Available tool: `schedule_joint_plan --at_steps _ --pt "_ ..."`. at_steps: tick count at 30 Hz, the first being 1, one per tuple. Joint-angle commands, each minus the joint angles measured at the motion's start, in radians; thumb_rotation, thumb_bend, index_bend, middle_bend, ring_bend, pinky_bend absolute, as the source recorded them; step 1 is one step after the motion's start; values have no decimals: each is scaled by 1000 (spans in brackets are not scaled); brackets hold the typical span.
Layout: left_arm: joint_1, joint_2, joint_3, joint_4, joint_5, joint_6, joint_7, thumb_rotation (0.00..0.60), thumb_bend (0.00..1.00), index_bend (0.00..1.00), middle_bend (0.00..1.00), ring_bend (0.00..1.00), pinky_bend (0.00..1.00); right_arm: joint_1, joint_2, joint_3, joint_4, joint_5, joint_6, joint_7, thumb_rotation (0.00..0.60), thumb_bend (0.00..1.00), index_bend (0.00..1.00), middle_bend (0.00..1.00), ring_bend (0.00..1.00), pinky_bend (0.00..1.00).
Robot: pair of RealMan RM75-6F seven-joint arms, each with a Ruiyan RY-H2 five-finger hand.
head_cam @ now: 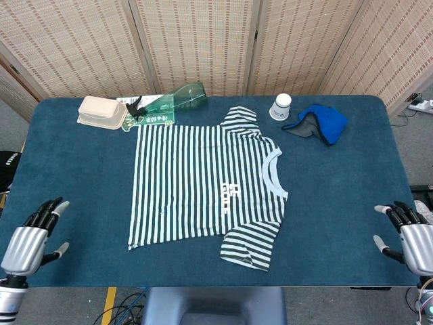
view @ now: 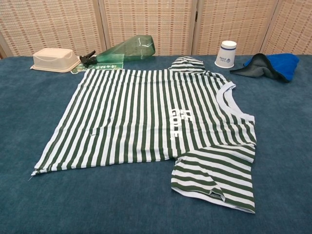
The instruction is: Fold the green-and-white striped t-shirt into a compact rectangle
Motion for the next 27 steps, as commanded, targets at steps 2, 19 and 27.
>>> schedule_joint_plan --at_steps 2,19,27 --pt "-38 -9 14 4 29 -51 -2 600 224 333 437 416 467 4 0 0 0 0 -6 -2 600 273 244 288 205 297" --pt "-188 -157 56 83 126 -240 88 600 223 426 803 766 936 7 0 0 3 9 -16 -2 600 273 244 291 223 297" --pt "-234 -236 54 118 99 -312 121 600 223 425 864 819 944 5 -2 1 6 14 -15 1 600 273 244 291 223 297"
